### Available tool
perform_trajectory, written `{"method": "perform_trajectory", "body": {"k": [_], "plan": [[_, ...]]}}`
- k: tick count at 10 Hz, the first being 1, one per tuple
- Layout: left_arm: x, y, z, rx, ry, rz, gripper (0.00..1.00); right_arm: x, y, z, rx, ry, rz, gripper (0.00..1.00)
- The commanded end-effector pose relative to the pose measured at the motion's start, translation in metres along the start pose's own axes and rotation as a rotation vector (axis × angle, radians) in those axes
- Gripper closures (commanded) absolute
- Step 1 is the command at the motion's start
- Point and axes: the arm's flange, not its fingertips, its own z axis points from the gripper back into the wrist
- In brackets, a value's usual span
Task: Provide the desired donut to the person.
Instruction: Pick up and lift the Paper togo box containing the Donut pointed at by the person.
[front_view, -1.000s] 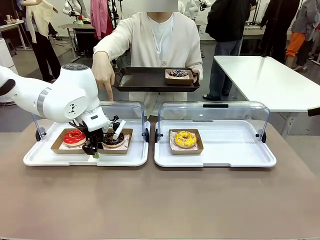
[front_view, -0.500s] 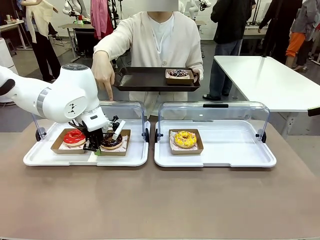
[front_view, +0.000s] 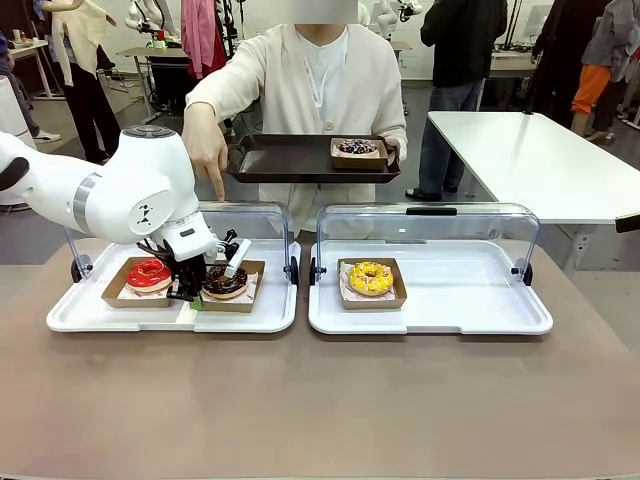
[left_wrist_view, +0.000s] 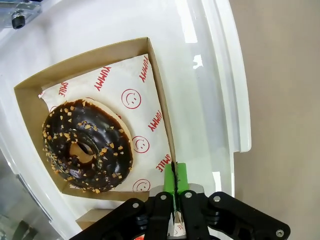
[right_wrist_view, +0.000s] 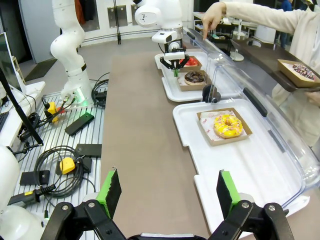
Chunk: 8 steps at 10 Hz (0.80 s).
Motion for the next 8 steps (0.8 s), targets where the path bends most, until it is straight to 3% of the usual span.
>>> {"method": "perform_trajectory", "body": {"k": [1,3,6,8], "plan": [[-0.006,-0.004,0.008,-0.021,-0.024,-0.019,1.0,0.0,-0.002,0.001,-0.003,-0.007,0.009,0.0],[0.001,-0.016,0.026,-0.06,-0.017,-0.011,1.0,0.0,-0.002,0.001,-0.003,-0.007,0.009,0.0],[0.03,-0.073,0.111,-0.089,-0.001,0.03,1.0,0.0,-0.002,0.001,-0.003,-0.007,0.009,0.0],[0.05,-0.112,0.176,-0.042,0.065,0.019,1.0,0.0,-0.002,0.001,-0.003,-0.007,0.009,0.0]]}}
